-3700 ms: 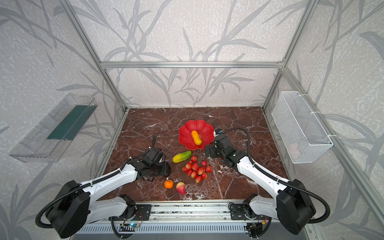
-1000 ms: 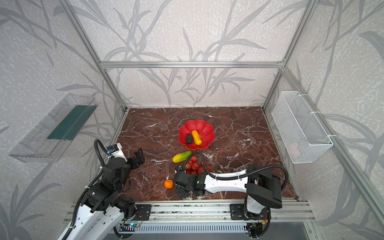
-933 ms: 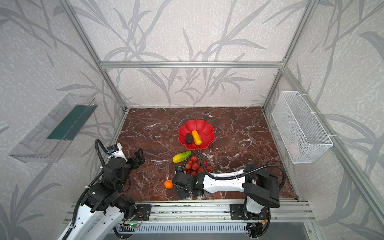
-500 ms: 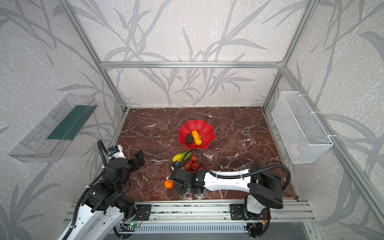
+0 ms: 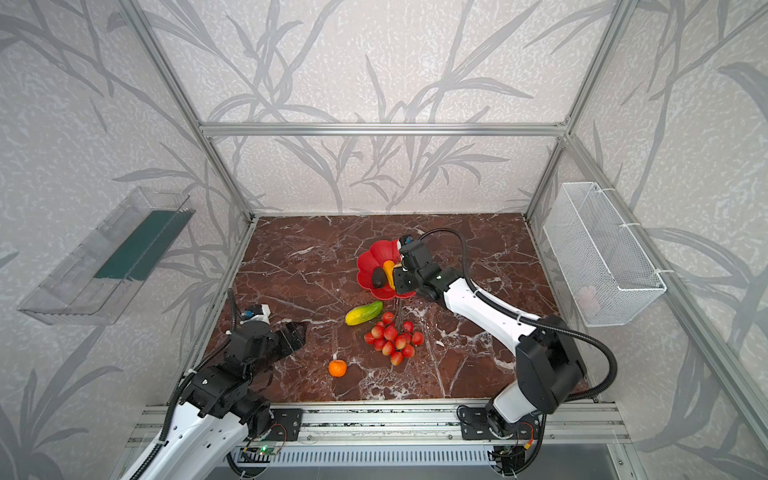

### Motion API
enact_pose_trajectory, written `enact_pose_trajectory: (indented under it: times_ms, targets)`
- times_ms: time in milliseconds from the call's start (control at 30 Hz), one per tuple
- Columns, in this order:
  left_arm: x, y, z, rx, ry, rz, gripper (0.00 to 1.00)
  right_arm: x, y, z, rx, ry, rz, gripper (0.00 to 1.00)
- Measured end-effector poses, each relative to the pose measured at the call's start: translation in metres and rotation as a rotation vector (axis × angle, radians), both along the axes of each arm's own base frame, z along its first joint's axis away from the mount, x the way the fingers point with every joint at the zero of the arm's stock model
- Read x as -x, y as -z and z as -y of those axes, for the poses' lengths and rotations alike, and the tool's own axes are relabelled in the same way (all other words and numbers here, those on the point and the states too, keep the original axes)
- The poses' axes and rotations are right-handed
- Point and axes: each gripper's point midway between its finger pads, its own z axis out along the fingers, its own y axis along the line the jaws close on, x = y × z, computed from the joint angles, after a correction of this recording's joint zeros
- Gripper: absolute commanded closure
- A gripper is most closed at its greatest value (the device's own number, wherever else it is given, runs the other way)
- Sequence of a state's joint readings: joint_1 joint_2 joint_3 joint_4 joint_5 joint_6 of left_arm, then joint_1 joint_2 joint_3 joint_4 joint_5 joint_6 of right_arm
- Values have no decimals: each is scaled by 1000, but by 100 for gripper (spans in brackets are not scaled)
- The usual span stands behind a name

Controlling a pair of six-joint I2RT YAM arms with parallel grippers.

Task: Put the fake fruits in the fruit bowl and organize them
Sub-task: 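Place the peach in the red bowl with the right gripper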

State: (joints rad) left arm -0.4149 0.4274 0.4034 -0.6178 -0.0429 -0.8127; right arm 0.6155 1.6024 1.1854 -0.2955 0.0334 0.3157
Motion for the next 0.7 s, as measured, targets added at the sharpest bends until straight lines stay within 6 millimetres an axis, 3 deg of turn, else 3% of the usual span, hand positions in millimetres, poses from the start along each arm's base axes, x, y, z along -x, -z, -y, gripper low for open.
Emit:
enact_pose_trajectory:
  times_ms: [367,533,700]
  targets:
    - [12,21,31,101,122,-138,19,-89,66,5,88,5,-80,59]
    - [23,32,42,128,176,-191,21,-108,88,7,125,9,-102,43]
    - [33,42,54,148,225,-221,23,-115,100,5,143,3,-124,29]
